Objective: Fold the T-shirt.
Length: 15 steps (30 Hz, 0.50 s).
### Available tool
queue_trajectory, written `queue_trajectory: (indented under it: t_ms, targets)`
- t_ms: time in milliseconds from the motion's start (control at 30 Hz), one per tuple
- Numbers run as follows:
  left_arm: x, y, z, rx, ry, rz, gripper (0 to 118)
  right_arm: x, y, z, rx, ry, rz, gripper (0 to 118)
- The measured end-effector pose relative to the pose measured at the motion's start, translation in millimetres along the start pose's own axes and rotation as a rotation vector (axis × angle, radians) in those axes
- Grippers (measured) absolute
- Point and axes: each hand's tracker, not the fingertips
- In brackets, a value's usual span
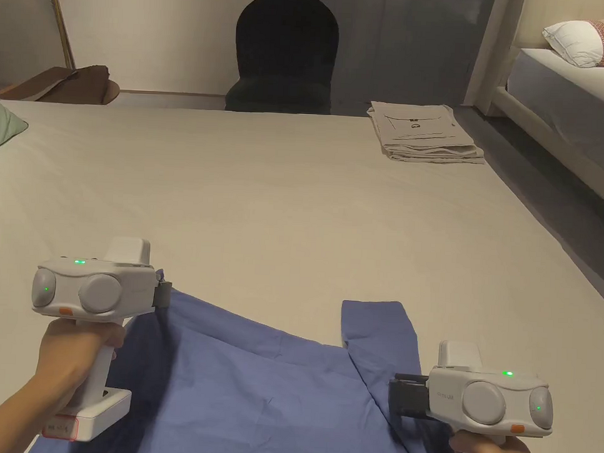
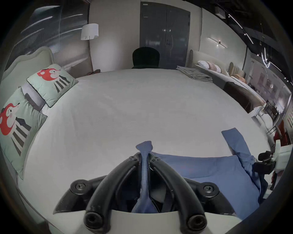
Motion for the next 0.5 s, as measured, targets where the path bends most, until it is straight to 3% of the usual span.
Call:
queue_trajectory:
  t_ms: [67,100,133,200,267,333,500]
  targets:
    - [-0.3,-1.3,1.3,0.001,-0.002,0.003,0,-2.5,-2.6,-2.8,-0.004,0.001,0.021,87]
    - [0.8,-2.1,2.5,0.001,-0.001,0.003,0,-3.5,-4.0,-4.4,-0.014,-0.004,0.032,66]
    - [1.0,-2.7,3.4,0.0,-0.001,0.001,0,-3.6,-6.0,-4.0,-0.02,-0.006,0.029,51]
    - [0.0,-4.6,5.4,0.001,-0.001,0.0,0,-1.5,-10.6,0.7,0.008,0.004,0.036,43]
    - [-0.3,-5.9,8.3,0.001,0.002,0.004,0,2.5,-11.4,6.6,0.018,0.009,0.011,12]
    - [-2.1,-7.5,11.4,0.006,0.01,0.01,0,6.2,-12.8,15.0,0.041,0.03,-0.017,8]
    - [-6.9,-10.9,26.3,0.022,0.027,0.037,0,9.3,-11.9,38.1,0.112,-0.025,0.017,8]
